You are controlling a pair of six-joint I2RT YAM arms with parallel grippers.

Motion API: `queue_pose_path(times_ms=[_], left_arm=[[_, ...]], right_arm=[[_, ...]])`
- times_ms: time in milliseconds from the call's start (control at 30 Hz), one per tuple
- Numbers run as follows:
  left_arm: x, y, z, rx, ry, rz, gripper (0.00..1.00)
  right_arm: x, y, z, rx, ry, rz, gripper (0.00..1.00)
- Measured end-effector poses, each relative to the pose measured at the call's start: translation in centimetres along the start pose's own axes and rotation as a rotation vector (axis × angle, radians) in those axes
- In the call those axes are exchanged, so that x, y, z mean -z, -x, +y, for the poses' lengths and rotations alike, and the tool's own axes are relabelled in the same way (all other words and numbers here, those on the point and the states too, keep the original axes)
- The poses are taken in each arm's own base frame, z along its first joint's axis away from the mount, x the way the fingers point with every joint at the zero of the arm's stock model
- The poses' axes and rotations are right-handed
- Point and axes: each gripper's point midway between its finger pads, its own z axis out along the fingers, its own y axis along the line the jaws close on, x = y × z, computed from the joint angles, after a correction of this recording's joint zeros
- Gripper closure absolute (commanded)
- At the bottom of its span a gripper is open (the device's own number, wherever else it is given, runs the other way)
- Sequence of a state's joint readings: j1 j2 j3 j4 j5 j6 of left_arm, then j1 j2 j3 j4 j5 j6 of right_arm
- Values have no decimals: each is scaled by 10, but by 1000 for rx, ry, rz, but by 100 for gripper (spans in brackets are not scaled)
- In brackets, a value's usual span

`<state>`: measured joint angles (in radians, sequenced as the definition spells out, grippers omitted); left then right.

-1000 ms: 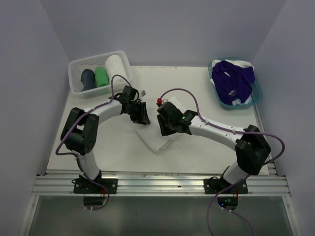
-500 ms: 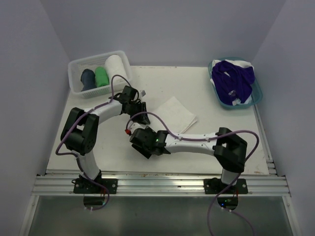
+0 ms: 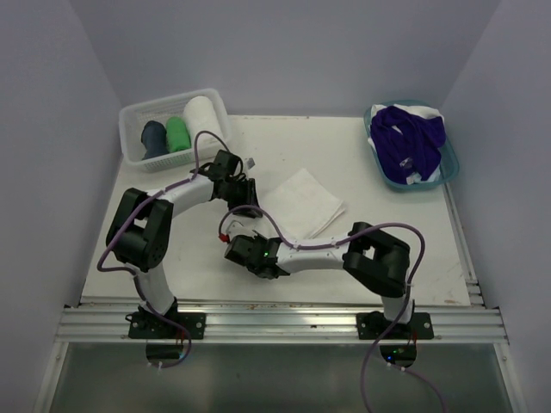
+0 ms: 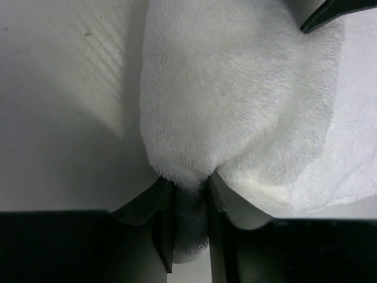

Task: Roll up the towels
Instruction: Roll the towel

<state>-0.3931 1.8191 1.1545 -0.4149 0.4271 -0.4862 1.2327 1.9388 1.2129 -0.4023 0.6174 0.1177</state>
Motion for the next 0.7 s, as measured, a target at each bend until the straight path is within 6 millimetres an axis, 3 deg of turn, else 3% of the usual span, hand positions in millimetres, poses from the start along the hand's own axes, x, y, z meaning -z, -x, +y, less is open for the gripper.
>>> queue_pose_path(times_ms=[100,233,300,333,400,433,567,700], left_arm=[[0,0,0,0,3,-2,64],[2,1,-1,-1,-1,-4,55],[8,1,-5,-4,-6,-6,43],[12,3,-8,-7,-10,-10,31],[22,8,-16,-14,-21,-27,22],[28,13,-21,-19,-28,-41,10],[54,34,-37,-41,-59,-112,5],[81,50,-45,-47,-81,-183,9]], right_arm=[[-1,3,-2,-16,-30,-26,99],[2,4,-4,-56,-4,-54,100],[3,4,-5,-86,35,-56,100],[3,4,-6,-107,61,-55,100],[4,5,-8,-159,126,-51,100],[4,6,-9,-186,158,-51,100],[5,6,-13,-288,270,-50,100],[6,4,-14,-372,365,-54,100]])
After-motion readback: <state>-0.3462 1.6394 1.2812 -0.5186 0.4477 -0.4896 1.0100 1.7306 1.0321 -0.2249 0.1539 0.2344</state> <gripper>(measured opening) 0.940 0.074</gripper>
